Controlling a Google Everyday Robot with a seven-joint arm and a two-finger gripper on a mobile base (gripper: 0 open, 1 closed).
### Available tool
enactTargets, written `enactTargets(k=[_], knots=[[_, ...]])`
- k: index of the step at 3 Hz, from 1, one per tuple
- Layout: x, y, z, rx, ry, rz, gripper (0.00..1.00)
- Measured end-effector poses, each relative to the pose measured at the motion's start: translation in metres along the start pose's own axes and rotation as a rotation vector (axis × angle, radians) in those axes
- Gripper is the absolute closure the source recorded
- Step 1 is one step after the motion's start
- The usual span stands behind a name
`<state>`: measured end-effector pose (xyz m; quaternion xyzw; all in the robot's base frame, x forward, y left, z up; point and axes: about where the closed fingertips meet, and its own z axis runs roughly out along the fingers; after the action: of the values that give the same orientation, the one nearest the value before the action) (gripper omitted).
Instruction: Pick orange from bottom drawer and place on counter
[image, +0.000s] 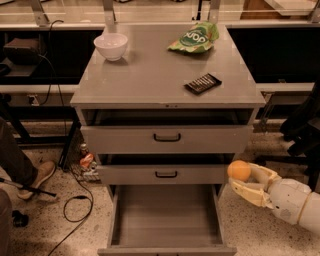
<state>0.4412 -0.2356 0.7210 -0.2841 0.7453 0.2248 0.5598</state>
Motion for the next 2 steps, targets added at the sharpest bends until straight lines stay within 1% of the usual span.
enactTargets(k=[1, 2], knots=[[-0.062, -0.018, 0.006, -0.001, -0.131, -0.044, 1.00], [-0.130, -0.030, 0.015, 0.004, -0.225, -0.114, 1.00]])
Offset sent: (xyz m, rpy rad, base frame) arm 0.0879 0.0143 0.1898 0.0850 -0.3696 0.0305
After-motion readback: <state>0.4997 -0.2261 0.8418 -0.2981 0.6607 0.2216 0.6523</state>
